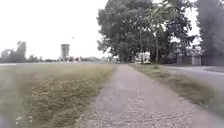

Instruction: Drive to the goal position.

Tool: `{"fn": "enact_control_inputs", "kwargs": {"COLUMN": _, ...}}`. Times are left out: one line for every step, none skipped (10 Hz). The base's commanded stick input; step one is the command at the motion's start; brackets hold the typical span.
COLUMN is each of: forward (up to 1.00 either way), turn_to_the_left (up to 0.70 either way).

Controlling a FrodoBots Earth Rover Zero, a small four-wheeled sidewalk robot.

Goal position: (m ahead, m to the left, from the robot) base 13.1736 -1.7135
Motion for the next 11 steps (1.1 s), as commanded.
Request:
{"fn": "enact_control_inputs", "kwargs": {"forward": 0.7, "turn_to_the_left": 0.0}}
{"fn": "enact_control_inputs", "kwargs": {"forward": 0.7, "turn_to_the_left": 0.0}}
{"fn": "enact_control_inputs", "kwargs": {"forward": 0.7, "turn_to_the_left": 0.0}}
{"fn": "enact_control_inputs", "kwargs": {"forward": 0.7, "turn_to_the_left": 0.0}}
{"fn": "enact_control_inputs", "kwargs": {"forward": 0.7, "turn_to_the_left": 0.0}}
{"fn": "enact_control_inputs", "kwargs": {"forward": 0.7, "turn_to_the_left": 0.0}}
{"fn": "enact_control_inputs", "kwargs": {"forward": 0.7, "turn_to_the_left": 0.0}}
{"fn": "enact_control_inputs", "kwargs": {"forward": 0.7, "turn_to_the_left": 0.0}}
{"fn": "enact_control_inputs", "kwargs": {"forward": 0.7, "turn_to_the_left": 0.0}}
{"fn": "enact_control_inputs", "kwargs": {"forward": 0.7, "turn_to_the_left": 0.0}}
{"fn": "enact_control_inputs", "kwargs": {"forward": 0.7, "turn_to_the_left": 0.0}}
